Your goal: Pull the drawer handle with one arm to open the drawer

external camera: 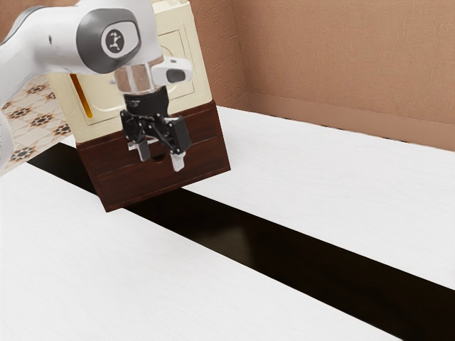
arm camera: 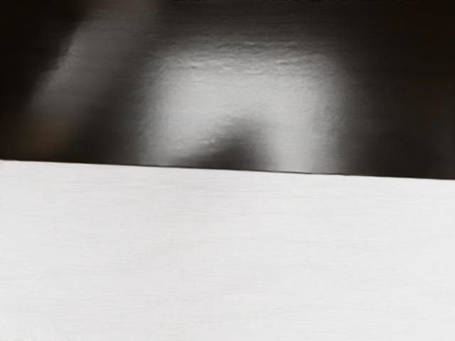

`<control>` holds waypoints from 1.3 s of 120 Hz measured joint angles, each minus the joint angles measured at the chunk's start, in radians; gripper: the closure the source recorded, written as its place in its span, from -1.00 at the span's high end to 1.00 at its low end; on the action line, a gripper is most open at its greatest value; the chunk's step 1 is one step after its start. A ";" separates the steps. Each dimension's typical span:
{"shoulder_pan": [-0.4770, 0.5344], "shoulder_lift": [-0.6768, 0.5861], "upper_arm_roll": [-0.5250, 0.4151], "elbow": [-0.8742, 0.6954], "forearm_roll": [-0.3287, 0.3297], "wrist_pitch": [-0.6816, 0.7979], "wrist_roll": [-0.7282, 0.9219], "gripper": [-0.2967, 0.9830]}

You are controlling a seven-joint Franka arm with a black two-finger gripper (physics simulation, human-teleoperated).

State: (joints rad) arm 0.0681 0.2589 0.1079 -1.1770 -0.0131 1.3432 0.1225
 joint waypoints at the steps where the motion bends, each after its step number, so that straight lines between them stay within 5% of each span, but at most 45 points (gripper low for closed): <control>1: -0.003 0.000 0.004 0.000 -0.001 0.000 0.000 0.54; 32: -0.010 -0.007 0.030 0.008 -0.032 0.002 0.001 0.54; 60: -0.018 -0.174 0.024 0.084 -0.036 -0.039 0.000 0.54; 80: -0.037 -0.183 0.020 -0.081 0.001 -0.056 0.009 0.54; 98: -0.079 -0.311 0.022 -0.393 0.048 0.091 0.090 0.54; 111: -0.068 -0.347 0.049 -0.481 0.072 0.199 0.201 0.53; 156: -0.007 -0.282 0.090 -0.462 0.097 0.397 0.504 0.54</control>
State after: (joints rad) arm 0.0613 -0.0234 0.1977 -1.6385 0.0838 1.7404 0.6262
